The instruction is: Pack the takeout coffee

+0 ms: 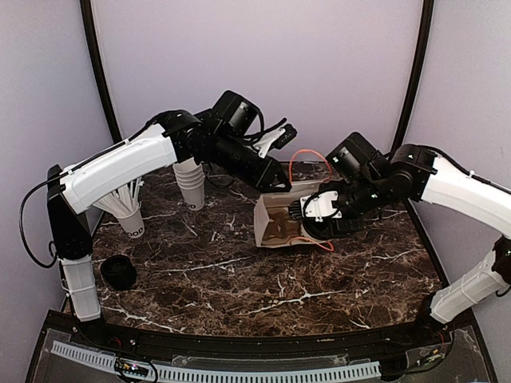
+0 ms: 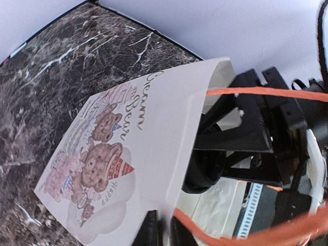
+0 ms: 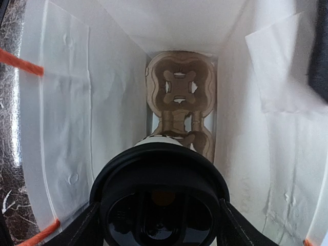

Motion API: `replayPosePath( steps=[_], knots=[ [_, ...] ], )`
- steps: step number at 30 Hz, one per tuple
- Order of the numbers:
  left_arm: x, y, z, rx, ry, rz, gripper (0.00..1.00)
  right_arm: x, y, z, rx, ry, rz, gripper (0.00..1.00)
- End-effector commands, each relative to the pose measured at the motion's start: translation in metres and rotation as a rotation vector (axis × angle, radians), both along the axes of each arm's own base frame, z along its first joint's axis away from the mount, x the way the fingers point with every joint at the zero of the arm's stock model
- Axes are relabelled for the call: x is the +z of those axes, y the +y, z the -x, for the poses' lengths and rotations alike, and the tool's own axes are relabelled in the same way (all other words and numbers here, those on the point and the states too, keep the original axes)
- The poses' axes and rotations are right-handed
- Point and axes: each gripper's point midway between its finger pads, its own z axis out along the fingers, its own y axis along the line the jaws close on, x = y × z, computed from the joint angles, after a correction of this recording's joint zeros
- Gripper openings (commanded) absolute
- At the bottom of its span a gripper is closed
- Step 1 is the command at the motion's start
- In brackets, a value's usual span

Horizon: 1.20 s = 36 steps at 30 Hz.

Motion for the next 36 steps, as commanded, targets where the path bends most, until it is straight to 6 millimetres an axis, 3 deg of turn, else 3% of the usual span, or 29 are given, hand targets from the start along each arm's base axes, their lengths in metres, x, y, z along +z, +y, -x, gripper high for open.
replayPosePath(
  steps=[1,5,10,16,20,22,24,27,30,33,36],
  knots=[
    [0.038,0.007,0.015,0.001,-0.01,0.059,0.24,-0.008,-0.005,0.01,0.013,0.016,-0.001,0.59],
    [0.055,0.006,0.023,-0.04,-0.018,0.1,0.4,-0.019,-0.015,0.01,-0.004,0.001,0.031,0.59],
    [0.078,0.011,0.032,-0.082,-0.064,0.147,0.46,-0.012,-0.015,0.003,-0.022,-0.037,0.027,0.58],
    [0.094,0.023,0.018,-0.043,-0.185,0.149,0.58,-0.02,-0.02,0.005,-0.027,-0.027,0.04,0.58],
    [0.073,0.034,-0.028,0.066,-0.178,0.133,0.61,-0.024,-0.023,0.008,-0.029,-0.016,0.04,0.58],
    [0.056,0.048,-0.069,0.146,-0.159,0.134,0.61,-0.022,-0.023,0.009,-0.034,-0.023,0.024,0.58],
    [0.033,0.049,-0.097,0.17,-0.148,0.125,0.61,-0.018,-0.021,0.006,-0.048,-0.043,-0.008,0.57],
    [-0.016,0.029,-0.13,0.144,-0.116,0.067,0.6,-0.021,-0.026,0.004,-0.075,-0.075,-0.02,0.57],
    [-0.058,0.007,-0.145,0.111,-0.054,0.057,0.58,-0.037,-0.033,0.009,-0.074,-0.055,0.007,0.55],
    [-0.081,-0.002,-0.153,0.117,-0.018,0.064,0.58,-0.058,-0.037,0.017,-0.041,-0.025,0.045,0.54],
    [-0.101,-0.008,-0.154,0.117,0.02,0.076,0.58,-0.06,-0.034,0.022,-0.011,-0.007,0.06,0.54]
  ],
)
